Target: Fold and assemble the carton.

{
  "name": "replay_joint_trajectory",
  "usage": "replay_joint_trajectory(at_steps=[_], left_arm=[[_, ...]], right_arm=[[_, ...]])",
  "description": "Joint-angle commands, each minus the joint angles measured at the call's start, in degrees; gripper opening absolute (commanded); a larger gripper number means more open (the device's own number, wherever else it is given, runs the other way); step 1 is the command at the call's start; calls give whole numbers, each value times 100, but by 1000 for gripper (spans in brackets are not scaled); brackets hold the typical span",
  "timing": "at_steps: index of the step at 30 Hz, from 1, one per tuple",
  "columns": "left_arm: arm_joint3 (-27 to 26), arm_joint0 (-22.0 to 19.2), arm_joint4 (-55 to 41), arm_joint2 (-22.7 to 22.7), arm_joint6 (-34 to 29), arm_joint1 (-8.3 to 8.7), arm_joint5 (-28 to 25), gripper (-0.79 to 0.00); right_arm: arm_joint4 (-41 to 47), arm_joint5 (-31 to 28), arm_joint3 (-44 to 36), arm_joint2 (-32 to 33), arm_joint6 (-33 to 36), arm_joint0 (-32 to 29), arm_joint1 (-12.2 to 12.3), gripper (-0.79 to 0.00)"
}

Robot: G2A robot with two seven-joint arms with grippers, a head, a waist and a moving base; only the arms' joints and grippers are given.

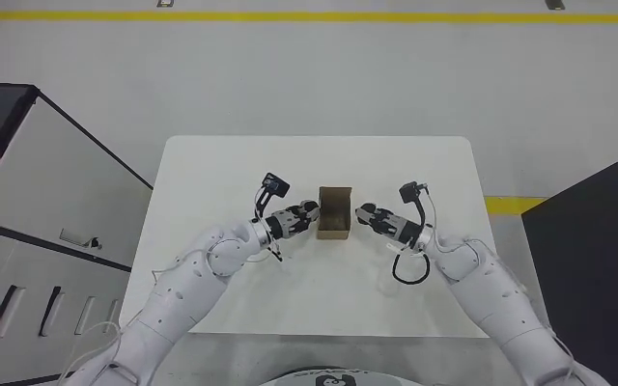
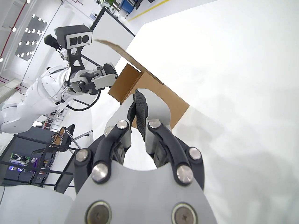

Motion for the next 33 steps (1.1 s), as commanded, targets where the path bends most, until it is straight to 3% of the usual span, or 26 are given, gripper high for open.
replay_joint_trajectory(at_steps=[1,18,33], left_arm=[[17,-12,8,-2,6,-6,3,-785],[-149,8,-112,-12,-271,-22,-190,-785],[115,-212,-100,324,-326,-153,-235,-785]], right_arm=[[-12,8,18,-35,-24,19,-15,-785],[-247,84,71,-176,-165,99,-93,-785],[-313,140,84,-204,-132,126,-127,-785]])
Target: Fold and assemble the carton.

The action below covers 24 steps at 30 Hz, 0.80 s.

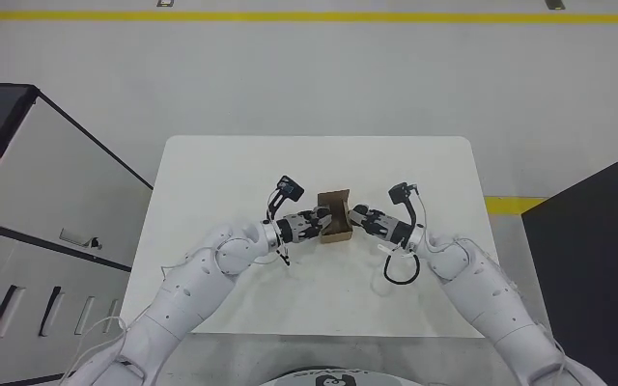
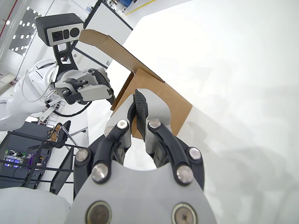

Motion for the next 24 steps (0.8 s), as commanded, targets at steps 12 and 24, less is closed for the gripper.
replay_joint_trajectory(at_steps=[12,24], left_arm=[[198,-128,10,105,59,-79,24,-785],[326,-162,9,125,21,-113,-13,-785]], right_arm=[[-19,13,73,-12,-14,45,-31,-785],[-11,-19,133,-15,-10,63,-54,-785]])
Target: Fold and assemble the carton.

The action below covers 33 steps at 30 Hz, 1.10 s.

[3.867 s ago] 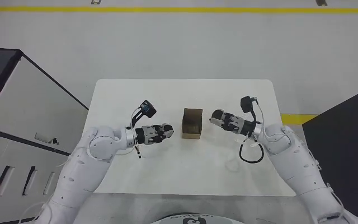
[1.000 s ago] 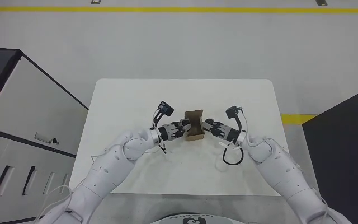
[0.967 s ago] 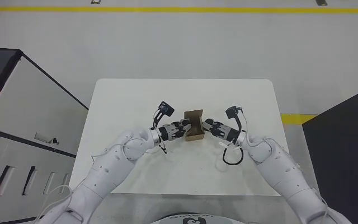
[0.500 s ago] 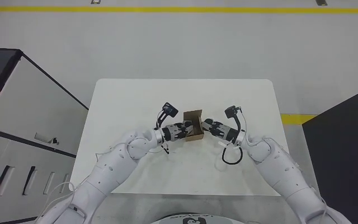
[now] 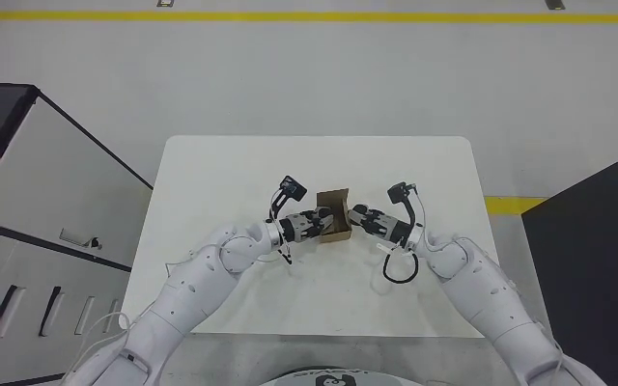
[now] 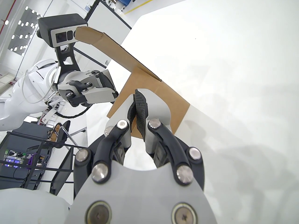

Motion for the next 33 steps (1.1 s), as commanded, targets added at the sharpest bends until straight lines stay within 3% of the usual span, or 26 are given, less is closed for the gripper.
replay_joint_trajectory(at_steps=[1,19,33], left_arm=[[29,-14,0,11,4,-10,2,-785],[1,7,-12,-74,-11,-24,19,-785],[-453,272,75,-386,15,65,24,-785]], right_arm=[[3,-4,8,-1,-7,2,-4,-785],[-7,-51,12,53,14,-15,-13,-785],[-90,-84,-348,204,207,-94,38,-785]])
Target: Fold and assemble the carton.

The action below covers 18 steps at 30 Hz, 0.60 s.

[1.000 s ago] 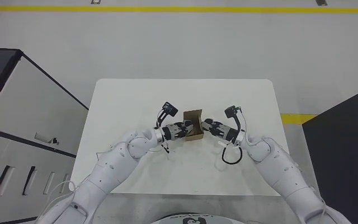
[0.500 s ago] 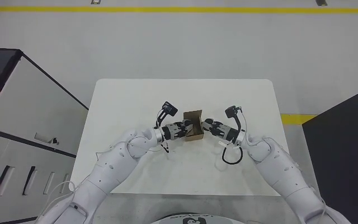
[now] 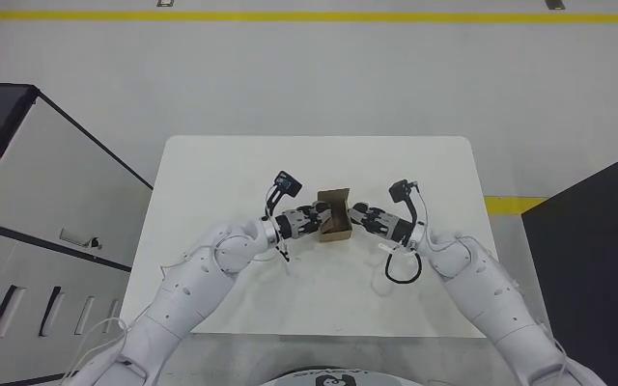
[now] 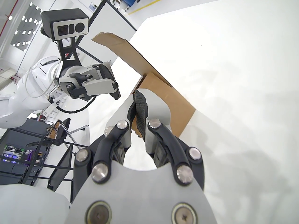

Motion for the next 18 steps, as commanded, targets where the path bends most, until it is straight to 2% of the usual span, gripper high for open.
replay_joint_trajectory(at_steps=[1,18], left_arm=[[-31,45,10,-30,4,10,-4,-785],[89,133,24,-69,41,12,-55,-785]], right_arm=[[-23,26,-40,-1,45,9,2,-785],[-542,498,26,-355,126,306,-107,-785]])
